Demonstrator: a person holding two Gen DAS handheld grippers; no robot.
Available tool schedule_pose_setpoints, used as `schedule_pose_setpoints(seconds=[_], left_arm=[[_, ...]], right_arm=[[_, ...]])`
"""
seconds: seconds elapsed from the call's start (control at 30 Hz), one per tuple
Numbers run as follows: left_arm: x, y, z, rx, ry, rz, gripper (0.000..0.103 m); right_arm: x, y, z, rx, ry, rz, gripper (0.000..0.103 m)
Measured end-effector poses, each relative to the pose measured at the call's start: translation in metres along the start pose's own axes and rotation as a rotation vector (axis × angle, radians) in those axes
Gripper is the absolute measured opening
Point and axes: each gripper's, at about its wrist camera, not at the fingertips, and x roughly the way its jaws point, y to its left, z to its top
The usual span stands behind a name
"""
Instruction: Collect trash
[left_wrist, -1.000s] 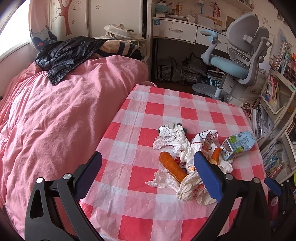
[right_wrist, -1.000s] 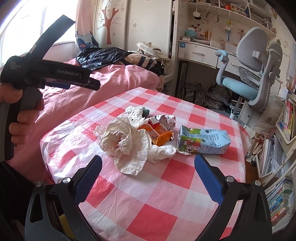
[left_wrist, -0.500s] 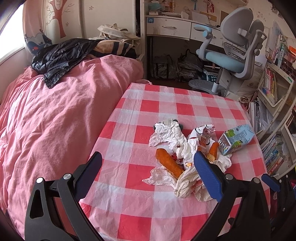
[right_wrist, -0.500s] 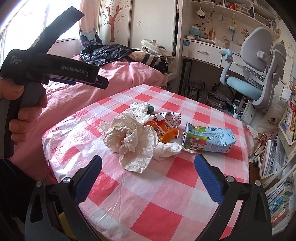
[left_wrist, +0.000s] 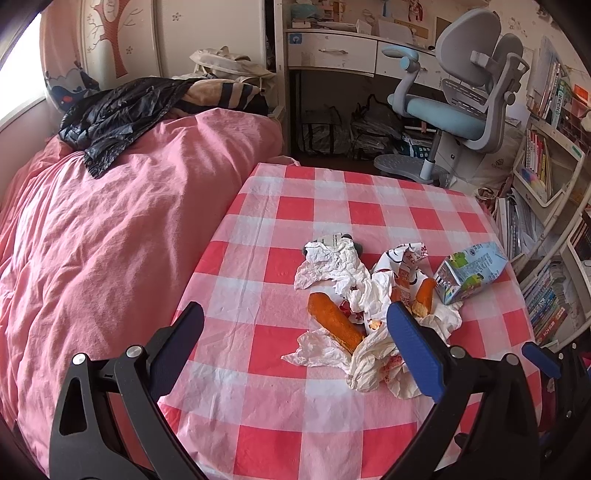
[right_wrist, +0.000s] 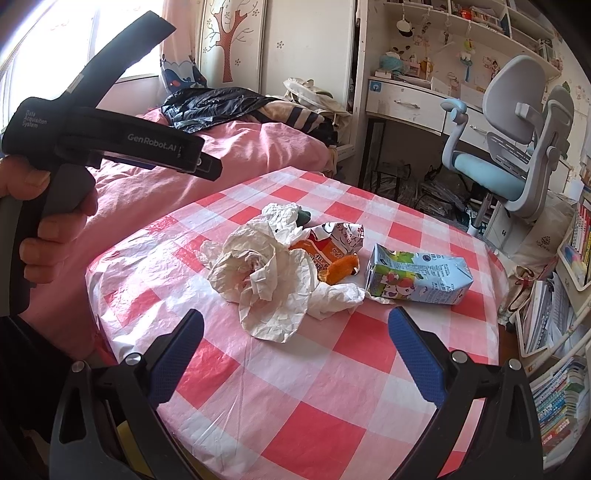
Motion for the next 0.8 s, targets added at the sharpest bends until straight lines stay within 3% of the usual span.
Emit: schedule_pose_setpoints(seconds=[0.8], left_arm=[[0.0019,-0.0054,-0.0034,0.019,0.004,-0.003,0.096]], right_arm=[[0.0014,0.0031,-0.0019,-0.005,0.002,0.006,0.096]])
